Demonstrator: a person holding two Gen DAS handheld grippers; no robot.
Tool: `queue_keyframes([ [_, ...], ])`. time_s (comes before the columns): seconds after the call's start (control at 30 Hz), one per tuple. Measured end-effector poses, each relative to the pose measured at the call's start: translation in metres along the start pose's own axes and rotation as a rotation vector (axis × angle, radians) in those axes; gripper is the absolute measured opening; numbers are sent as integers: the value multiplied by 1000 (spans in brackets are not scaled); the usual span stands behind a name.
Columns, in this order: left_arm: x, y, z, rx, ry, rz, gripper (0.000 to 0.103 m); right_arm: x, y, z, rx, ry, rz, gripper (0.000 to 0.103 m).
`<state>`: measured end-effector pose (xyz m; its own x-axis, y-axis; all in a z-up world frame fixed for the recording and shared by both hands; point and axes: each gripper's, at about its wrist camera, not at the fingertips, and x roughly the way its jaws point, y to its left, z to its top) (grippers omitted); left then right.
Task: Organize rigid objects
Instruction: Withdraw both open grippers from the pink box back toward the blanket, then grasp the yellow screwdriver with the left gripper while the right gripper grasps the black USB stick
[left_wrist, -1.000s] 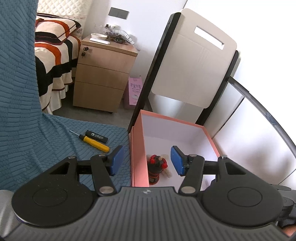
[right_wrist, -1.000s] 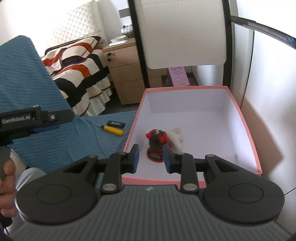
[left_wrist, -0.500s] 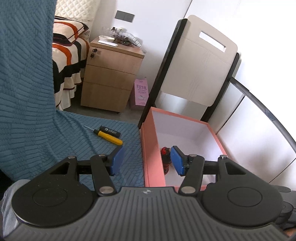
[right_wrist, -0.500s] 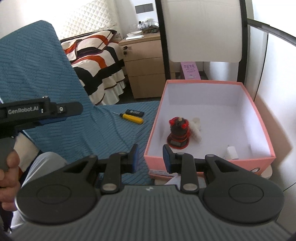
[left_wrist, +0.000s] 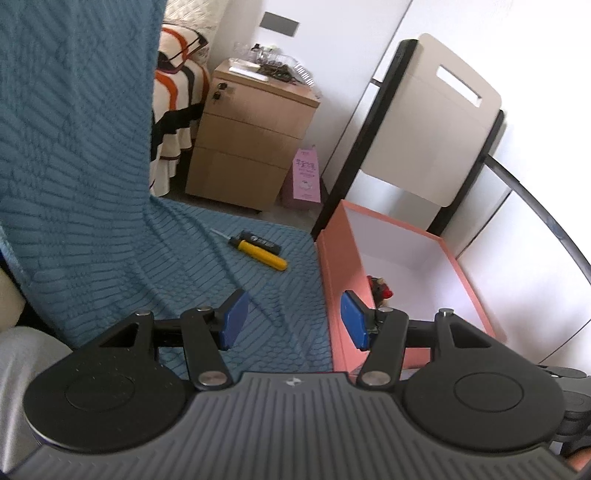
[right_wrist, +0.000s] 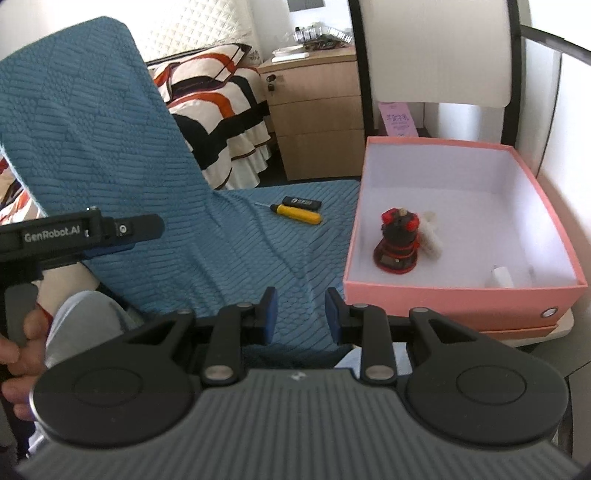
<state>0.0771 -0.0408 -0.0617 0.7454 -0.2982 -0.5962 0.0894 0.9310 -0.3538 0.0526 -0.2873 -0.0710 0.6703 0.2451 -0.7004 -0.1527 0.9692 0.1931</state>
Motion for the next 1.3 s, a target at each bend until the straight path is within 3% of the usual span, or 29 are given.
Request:
queue_keyframes([
  [0.2,8,15,3,-22,-4,8,62,14,12,8,-30,17,5,31],
  [0.63,62,35,16,-61,23,11,62,58,-6,43,-60,53,-24,31],
  [1.0,142,52,14,-74,86,10,65,125,-24,78,-149,139,-21,31],
  [1.3,210,63,18,-138,135,-9,65,178,-18,117,-309,203,53,31],
])
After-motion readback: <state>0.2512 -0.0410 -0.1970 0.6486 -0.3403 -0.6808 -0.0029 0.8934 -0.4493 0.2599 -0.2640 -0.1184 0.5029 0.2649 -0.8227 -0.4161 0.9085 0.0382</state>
